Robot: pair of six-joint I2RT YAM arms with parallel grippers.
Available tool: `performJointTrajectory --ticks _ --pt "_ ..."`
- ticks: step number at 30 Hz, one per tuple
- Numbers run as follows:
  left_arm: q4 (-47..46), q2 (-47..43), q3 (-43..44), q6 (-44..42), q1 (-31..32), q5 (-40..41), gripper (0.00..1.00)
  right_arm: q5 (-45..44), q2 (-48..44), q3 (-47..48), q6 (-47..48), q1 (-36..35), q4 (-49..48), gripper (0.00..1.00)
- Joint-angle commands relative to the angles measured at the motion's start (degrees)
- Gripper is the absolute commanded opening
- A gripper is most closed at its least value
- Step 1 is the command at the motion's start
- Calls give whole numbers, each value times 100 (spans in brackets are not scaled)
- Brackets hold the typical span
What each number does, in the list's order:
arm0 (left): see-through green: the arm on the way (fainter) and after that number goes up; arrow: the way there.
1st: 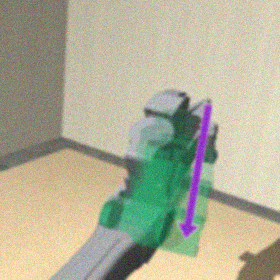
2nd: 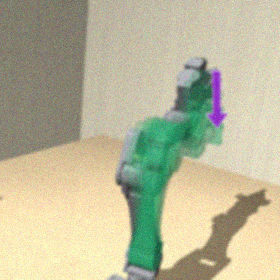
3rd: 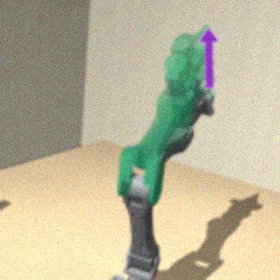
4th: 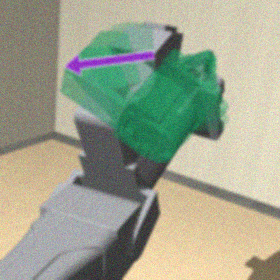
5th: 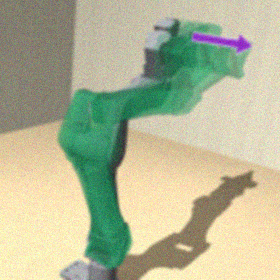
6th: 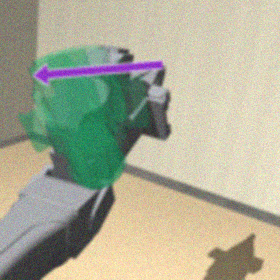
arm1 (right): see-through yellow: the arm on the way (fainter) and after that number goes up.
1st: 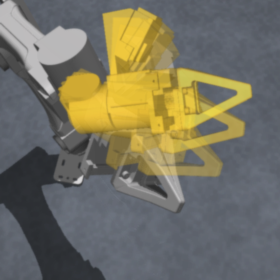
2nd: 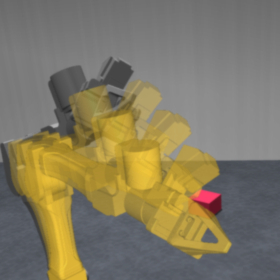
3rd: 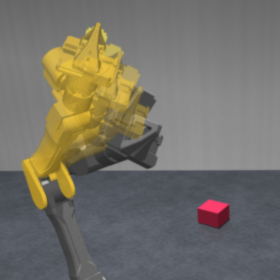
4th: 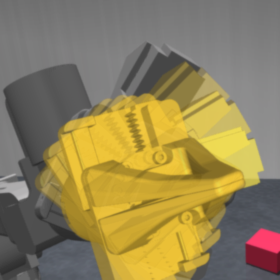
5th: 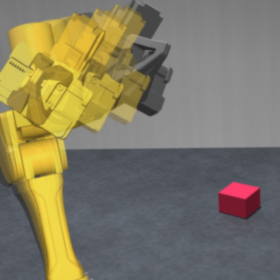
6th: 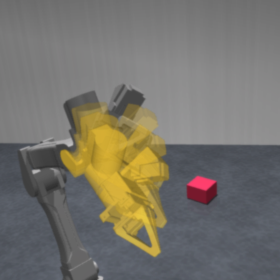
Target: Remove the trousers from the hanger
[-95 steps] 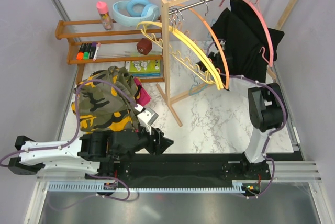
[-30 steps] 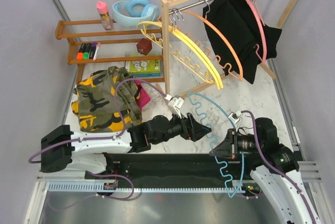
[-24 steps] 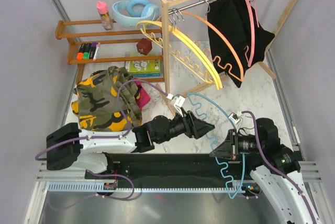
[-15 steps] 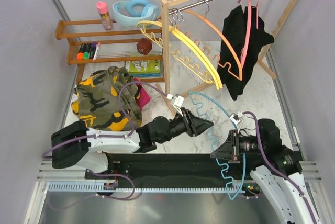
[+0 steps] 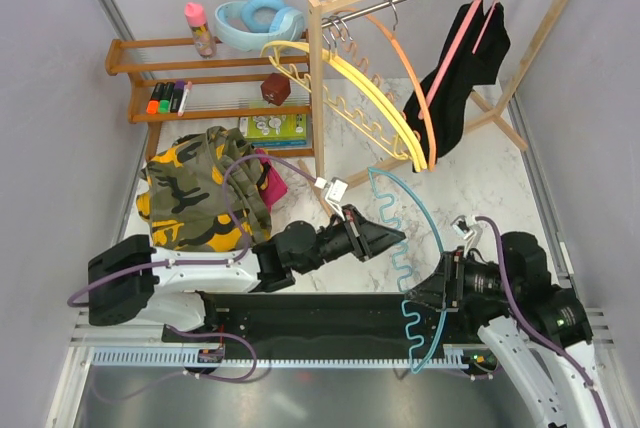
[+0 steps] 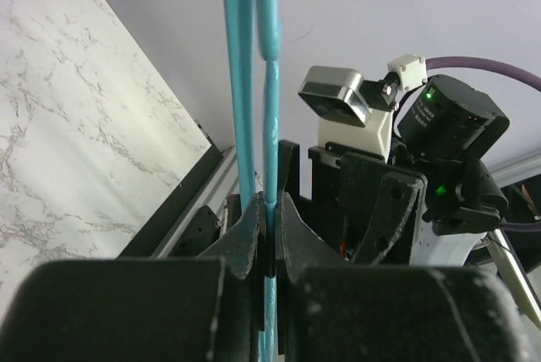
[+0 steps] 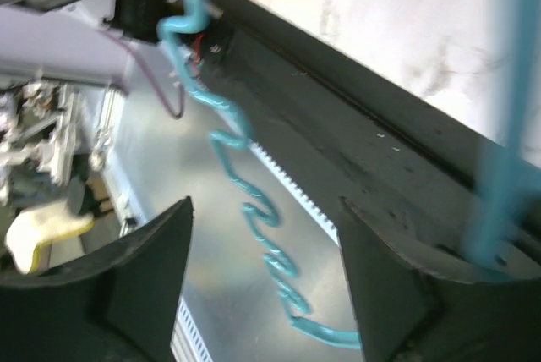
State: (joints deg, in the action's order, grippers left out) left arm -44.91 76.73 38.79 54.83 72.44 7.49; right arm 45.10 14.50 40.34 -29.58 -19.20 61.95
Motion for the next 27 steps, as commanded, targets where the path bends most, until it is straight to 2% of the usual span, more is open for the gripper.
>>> performJointTrajectory --ticks 1,4,10,14,23,27 --pt "-71 -518 -73 -16 6 183 2 -1763 -52 659 128 -31 809 84" --pt "131 -633 -55 -86 -2 218 2 -2581 -97 1028 84 -31 1108 89" --pt "193 -659 -55 -34 -2 139 2 -4234 -62 1994 198 -40 1749 90" --pt "201 -747 -108 28 6 78 2 -4834 -18 2461 321 -57 2144 91" --pt "597 -1107 41 19 -11 -54 2 -4633 -413 2119 -399 -426 2137 94" --pt "825 -1283 50 -86 -11 104 2 -4931 -422 2373 -452 -619 2137 98"
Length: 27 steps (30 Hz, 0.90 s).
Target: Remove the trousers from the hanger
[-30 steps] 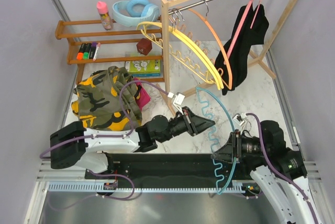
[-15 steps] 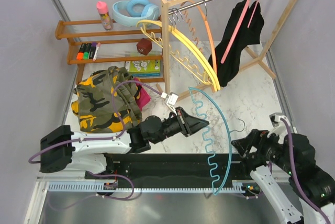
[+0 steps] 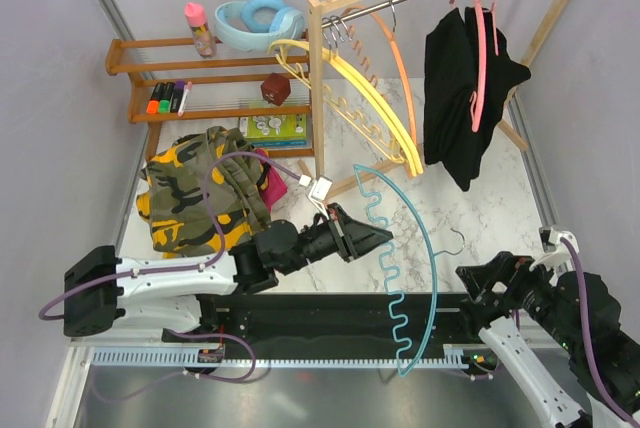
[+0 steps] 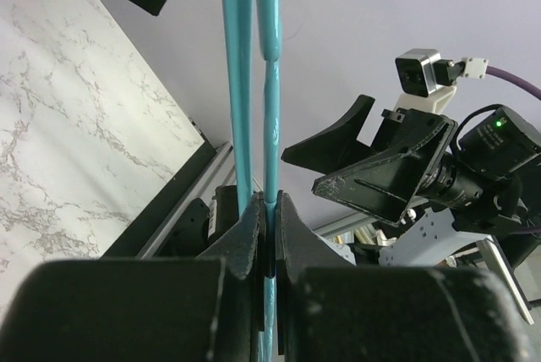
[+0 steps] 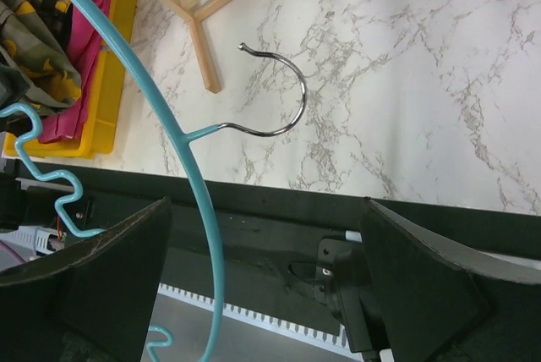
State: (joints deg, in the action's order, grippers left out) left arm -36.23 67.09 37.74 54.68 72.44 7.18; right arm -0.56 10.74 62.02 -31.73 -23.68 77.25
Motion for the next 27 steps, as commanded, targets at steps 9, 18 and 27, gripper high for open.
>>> performJointTrajectory --ticks 9,18,27 --pt "-60 -618 85 -18 -11 196 2 1529 -467 -830 -1019 -515 -1087 98" --pt "-165 -653 15 87 -11 117 2 2946 -801 -2008 -1071 -515 -2073 85" --pt "-262 -627 -3 105 -55 143 2 3773 -1048 -2502 -1231 -506 -2847 60"
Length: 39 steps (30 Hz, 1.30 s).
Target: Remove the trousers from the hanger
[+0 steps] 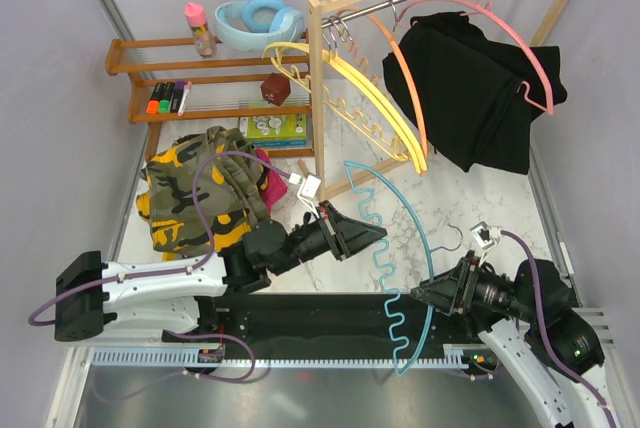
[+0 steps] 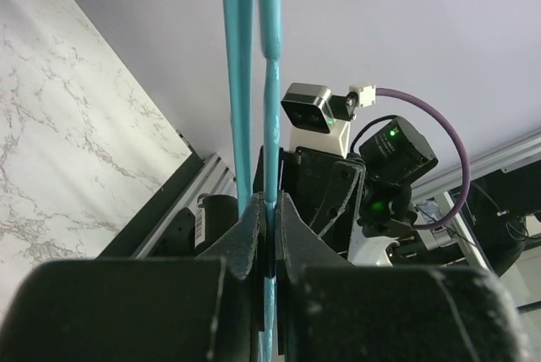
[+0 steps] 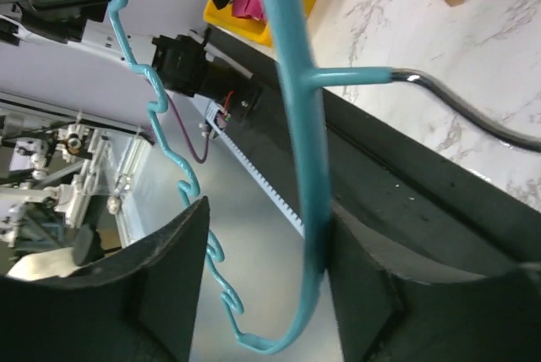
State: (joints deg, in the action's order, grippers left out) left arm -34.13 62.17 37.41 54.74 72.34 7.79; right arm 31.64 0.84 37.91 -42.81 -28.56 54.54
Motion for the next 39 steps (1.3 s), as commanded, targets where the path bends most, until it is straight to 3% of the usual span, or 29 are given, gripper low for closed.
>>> performJointTrajectory --ticks 1,3,9,10,13,24,32,35,37,39 --pt "-446 -135 4 98 -44 108 2 580 -58 -56 -157 -18 -672 56" --pt "-445 -118 -23 107 -62 161 2 659 -58 -21 -263 -18 -787 52" --pt "-130 93 12 116 -88 267 2 247 -58 514 -447 -18 -849 23" --pt "-77 137 21 116 -88 275 2 46 -58 594 -465 -27 -840 9" --pt "-50 356 -14 212 -88 311 2 -254 -58 823 -509 -19 -691 0" --pt "-32 1051 -31 705 -62 249 2 -1308 65 1630 -343 -27 46 0" --pt "-15 1437 152 740 -70 214 2 -2091 144 2264 -167 -27 92 12" --pt "-76 1657 293 792 -70 74 2 -2381 127 2449 -167 -27 13 11" --pt "-103 1815 363 845 -62 21 2 -2452 127 2502 -175 -36 -23 0" --pt "-94 1895 433 863 -70 -41 8 -2496 127 2546 -184 -36 -23 0"
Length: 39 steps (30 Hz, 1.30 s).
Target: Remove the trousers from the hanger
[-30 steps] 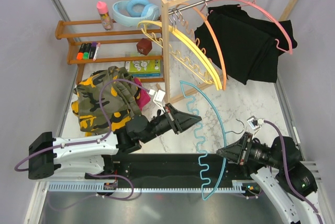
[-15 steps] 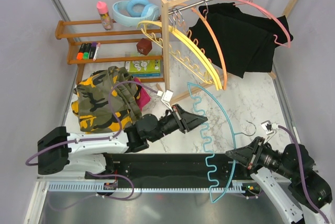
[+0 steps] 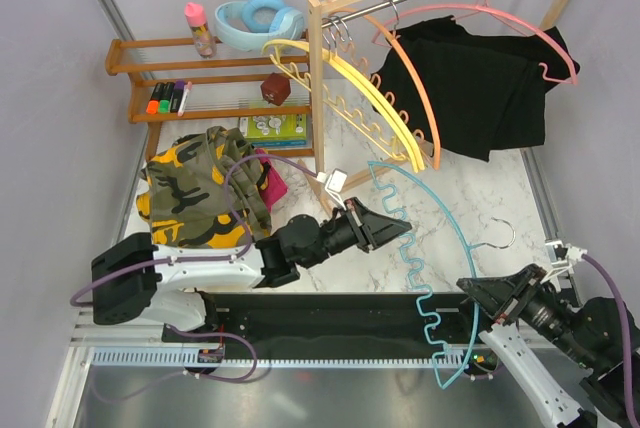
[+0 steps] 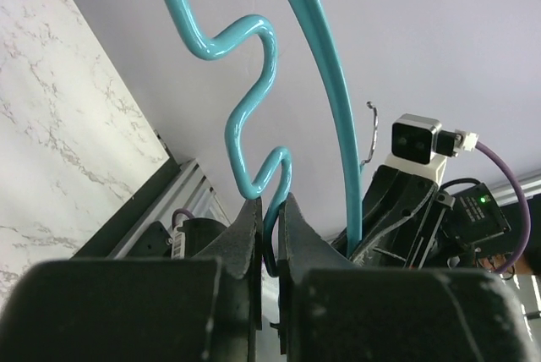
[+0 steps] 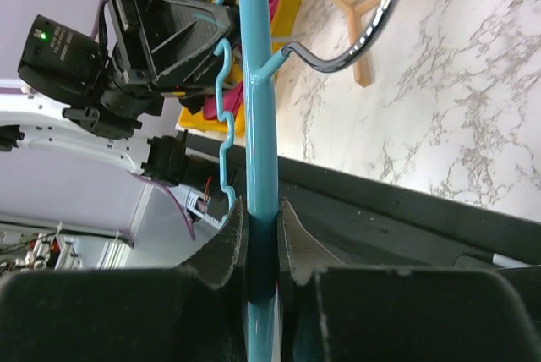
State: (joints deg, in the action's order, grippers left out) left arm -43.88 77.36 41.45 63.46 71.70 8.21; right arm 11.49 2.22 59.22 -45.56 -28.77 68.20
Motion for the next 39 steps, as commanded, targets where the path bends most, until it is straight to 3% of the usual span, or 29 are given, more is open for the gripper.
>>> performJointTrajectory --ticks 1,2,3,4,5,8,18,26,30,39 --pt "959 402 56 -1 -7 -74 14 -481 -11 406 109 -14 -1380 0" --pt "1073 402 126 0 -7 -56 25 -585 15 389 144 -14 -1319 0" --pt "1370 394 161 -27 2 -47 47 -699 111 388 214 -14 -1084 0" --pt "1556 376 205 -53 -7 -4 53 -840 182 380 345 -5 -916 0" --pt "1793 280 214 -10 -7 171 65 -1111 287 319 433 -14 -784 0" --pt "2233 -27 39 105 -7 505 82 -1517 402 231 636 -14 -571 0" --pt "3535 -1564 -594 17 -7 1174 85 -2545 1447 98 1629 -14 -1265 0" --pt "4027 -2365 -752 -422 2 858 82 -2582 2264 2 2586 -14 -2431 0" --pt "4089 -2717 -823 -554 2 753 79 -3178 2695 10 3167 -14 -3049 0" --pt "4537 -3472 -805 -712 -7 726 77 -2827 4233 677 3984 -5 -4333 0"
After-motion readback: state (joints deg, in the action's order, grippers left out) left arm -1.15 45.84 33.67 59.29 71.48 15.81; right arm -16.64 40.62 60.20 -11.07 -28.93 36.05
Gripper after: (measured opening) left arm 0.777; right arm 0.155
